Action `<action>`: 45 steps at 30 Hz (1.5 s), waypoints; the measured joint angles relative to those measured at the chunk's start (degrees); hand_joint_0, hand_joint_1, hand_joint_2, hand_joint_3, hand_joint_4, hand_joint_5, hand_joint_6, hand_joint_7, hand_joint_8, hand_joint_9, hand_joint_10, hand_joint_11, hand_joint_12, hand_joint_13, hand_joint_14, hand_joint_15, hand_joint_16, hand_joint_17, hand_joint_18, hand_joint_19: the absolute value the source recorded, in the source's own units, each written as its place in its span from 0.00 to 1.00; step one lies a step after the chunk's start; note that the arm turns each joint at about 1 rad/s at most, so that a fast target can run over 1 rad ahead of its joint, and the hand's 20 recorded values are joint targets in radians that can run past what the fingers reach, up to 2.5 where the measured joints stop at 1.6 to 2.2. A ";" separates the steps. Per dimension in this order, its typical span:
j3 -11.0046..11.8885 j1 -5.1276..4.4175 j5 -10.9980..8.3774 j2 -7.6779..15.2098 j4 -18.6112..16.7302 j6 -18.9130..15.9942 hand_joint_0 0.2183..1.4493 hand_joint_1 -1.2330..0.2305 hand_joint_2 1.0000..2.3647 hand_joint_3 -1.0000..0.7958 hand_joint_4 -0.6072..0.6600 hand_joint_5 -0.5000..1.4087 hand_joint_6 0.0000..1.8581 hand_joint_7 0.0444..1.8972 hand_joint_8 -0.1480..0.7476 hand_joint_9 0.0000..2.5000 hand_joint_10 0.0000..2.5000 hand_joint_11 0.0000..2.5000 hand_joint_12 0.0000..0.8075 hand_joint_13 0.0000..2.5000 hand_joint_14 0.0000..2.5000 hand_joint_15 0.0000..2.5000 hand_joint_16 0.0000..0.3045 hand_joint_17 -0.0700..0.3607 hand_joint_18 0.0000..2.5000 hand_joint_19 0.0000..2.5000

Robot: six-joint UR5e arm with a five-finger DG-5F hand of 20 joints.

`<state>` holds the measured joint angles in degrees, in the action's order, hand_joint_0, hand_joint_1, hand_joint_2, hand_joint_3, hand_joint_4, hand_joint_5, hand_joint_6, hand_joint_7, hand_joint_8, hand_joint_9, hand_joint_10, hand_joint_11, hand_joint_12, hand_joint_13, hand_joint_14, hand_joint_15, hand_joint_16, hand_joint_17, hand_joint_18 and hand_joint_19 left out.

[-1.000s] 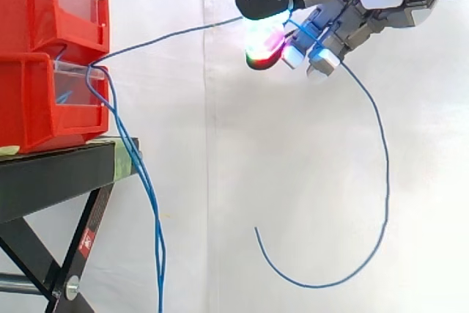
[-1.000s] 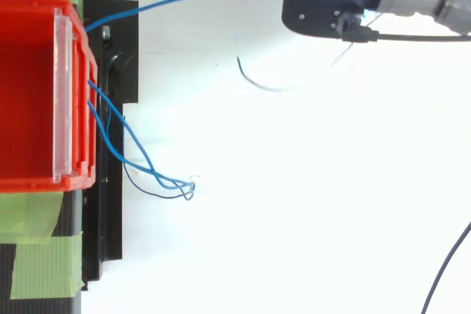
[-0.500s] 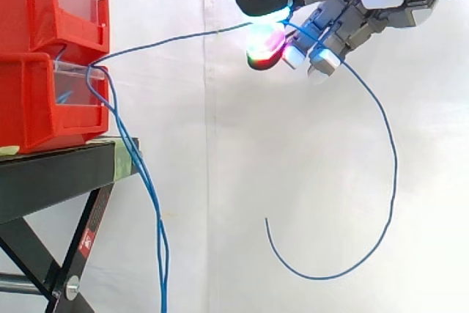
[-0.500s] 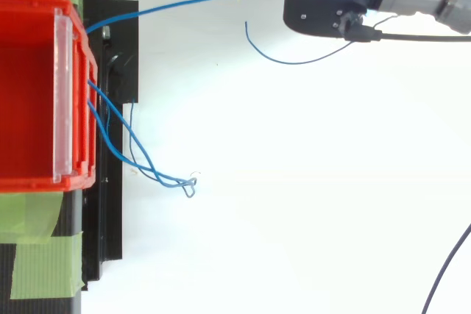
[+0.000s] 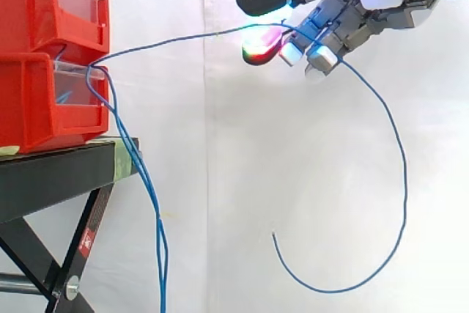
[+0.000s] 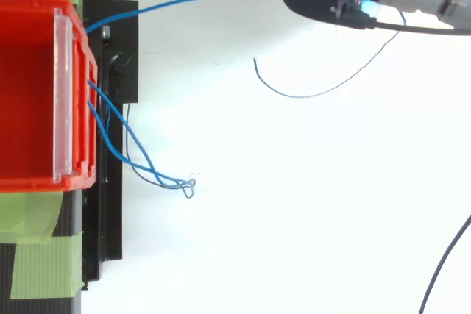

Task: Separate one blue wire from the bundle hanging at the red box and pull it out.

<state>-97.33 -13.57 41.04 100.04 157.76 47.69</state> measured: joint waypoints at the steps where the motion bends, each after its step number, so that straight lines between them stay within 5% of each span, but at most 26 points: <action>1: -0.01 -0.06 0.00 0.00 0.01 -0.48 0.33 0.35 0.02 0.49 0.55 0.16 0.47 0.48 0.57 0.41 0.01 0.47 0.51 0.54 0.01 0.48 0.18 0.45 0.32 0.23; 21: 0.02 -2.79 1.43 0.05 7.60 -17.20 0.33 0.32 0.01 0.58 0.52 0.18 0.48 0.55 0.65 0.51 0.01 0.49 0.59 0.58 0.01 0.47 0.21 0.50 0.36 0.21; 31: 0.01 -4.45 4.08 0.06 12.57 -27.86 0.33 0.32 0.00 0.61 0.48 0.19 0.48 0.56 0.67 0.54 0.01 0.50 0.61 0.60 0.01 0.47 0.22 0.51 0.39 0.21; 45: -0.03 -6.24 7.15 1.22 17.75 -38.09 0.31 0.34 0.00 0.58 0.55 0.18 0.48 0.54 0.67 0.53 0.01 0.49 0.62 0.60 0.01 0.46 0.22 0.52 0.38 0.21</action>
<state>-97.36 -19.81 48.19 101.26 175.51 9.60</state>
